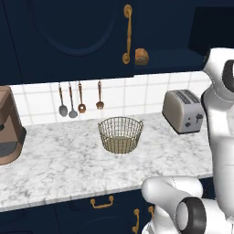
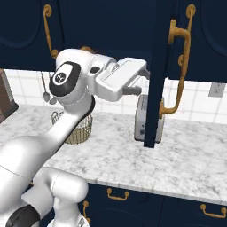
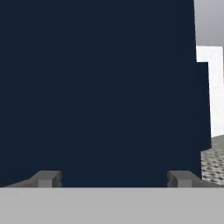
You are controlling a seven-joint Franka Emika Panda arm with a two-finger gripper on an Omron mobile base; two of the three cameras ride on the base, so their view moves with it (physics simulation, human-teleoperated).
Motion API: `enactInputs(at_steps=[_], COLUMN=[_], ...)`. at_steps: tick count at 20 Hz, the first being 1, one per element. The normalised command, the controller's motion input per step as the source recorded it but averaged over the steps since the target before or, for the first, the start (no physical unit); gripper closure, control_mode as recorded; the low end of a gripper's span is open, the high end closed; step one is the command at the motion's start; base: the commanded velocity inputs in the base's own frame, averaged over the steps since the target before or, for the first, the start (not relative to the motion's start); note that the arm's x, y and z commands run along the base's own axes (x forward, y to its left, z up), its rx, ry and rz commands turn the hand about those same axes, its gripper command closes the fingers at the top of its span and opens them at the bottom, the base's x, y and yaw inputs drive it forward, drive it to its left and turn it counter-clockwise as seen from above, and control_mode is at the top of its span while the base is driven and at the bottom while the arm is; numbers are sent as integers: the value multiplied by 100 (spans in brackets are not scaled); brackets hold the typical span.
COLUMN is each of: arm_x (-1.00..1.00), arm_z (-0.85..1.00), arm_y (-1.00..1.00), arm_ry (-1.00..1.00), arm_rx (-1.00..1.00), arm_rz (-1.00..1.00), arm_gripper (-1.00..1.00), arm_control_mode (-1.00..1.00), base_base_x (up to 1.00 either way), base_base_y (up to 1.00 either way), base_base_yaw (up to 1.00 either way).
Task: Open the cabinet, pick up the bread from the cabinet and place it in the basket. Then move the basket to the dining counter.
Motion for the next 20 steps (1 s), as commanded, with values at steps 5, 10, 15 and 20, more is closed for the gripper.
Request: enactInputs(at_steps=[5,10,15,20], arm_x=[0,-7,-17,0], arm_z=[-4,0,0,0], arm_y=[-50,55,100,100], arm_ry=[-1,0,0,0], arm_rx=[4,0,-1,0], arm_rz=[35,15,25,49], arm_gripper=[-100,-100,-100,-100], arm_control_mode=[-100,-100,-100,-100], base_base_x=[0,0,0,0], base_base_y=[0,0,0,0], base_base_yaw=[0,0,0,0])
